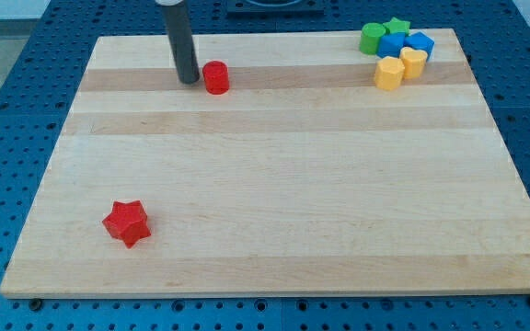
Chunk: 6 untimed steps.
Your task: Place the red circle at top center of the board
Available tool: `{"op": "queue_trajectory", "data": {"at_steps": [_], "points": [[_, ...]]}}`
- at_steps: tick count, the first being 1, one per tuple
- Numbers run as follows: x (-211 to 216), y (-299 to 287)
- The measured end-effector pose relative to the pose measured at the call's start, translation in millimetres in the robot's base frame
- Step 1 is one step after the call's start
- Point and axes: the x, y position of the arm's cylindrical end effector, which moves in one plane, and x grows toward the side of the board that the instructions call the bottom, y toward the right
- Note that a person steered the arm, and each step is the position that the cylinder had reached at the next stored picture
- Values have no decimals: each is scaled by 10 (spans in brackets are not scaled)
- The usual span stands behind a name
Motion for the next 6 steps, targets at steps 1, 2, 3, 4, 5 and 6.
{"op": "queue_trajectory", "data": {"at_steps": [1,2,3,4,5,6], "points": [[448,-88],[452,301],[-10,793],[-154,1124],[-70,780],[-90,254]]}}
